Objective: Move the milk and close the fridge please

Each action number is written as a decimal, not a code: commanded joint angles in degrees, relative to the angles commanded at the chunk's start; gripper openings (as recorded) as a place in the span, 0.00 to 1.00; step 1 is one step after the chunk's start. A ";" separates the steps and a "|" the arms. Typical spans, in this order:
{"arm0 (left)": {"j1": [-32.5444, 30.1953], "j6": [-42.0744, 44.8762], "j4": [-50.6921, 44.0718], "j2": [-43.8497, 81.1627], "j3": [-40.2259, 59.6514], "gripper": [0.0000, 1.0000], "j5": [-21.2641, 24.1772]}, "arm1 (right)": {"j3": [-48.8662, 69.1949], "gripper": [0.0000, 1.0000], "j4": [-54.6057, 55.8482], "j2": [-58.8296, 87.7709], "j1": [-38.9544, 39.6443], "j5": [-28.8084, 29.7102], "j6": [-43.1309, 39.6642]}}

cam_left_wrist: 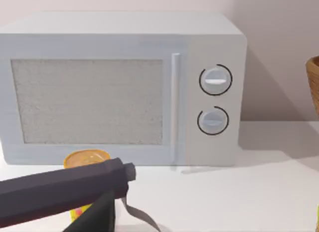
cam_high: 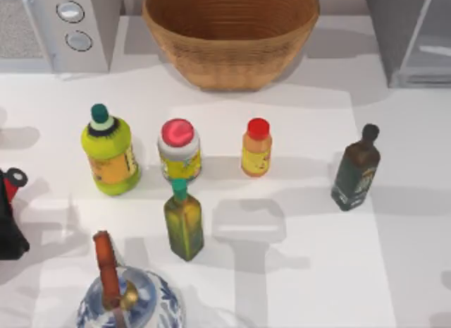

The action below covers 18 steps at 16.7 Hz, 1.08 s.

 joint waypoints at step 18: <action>0.00 0.00 0.00 0.00 0.00 1.00 0.00 | 21.84 1.00 -1.97 72.09 -64.65 -30.88 -67.99</action>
